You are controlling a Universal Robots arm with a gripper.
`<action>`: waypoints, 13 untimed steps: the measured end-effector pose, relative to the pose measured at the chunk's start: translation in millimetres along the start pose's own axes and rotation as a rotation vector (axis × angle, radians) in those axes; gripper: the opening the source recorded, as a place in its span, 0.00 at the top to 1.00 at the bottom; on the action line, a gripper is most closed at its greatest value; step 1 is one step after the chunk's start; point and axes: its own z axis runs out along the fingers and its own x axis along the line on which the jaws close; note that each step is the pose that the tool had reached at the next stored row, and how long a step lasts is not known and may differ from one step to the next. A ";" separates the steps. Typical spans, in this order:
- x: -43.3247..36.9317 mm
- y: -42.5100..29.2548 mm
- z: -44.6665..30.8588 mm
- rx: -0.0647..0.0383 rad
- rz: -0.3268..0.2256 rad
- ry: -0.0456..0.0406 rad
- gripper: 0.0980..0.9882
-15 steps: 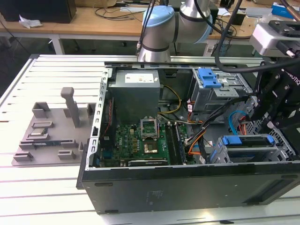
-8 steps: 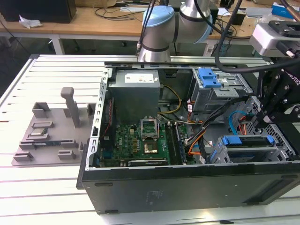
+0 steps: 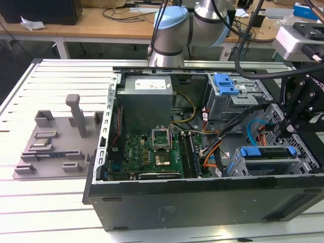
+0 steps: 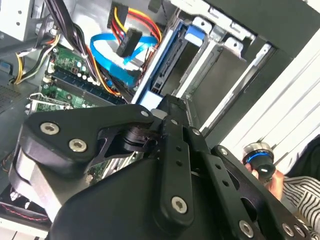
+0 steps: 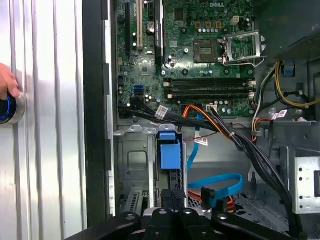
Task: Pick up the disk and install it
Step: 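Insert the first disk wire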
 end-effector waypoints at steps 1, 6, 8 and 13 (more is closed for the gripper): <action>-2.4 -3.6 0.2 0.000 0.000 0.0001 0.99; -16.2 -14.3 0.9 0.000 0.000 0.0012 0.99; -20.5 -17.5 1.2 -0.001 0.000 0.0017 0.99; -23.9 -18.4 3.7 0.000 0.000 0.0021 0.99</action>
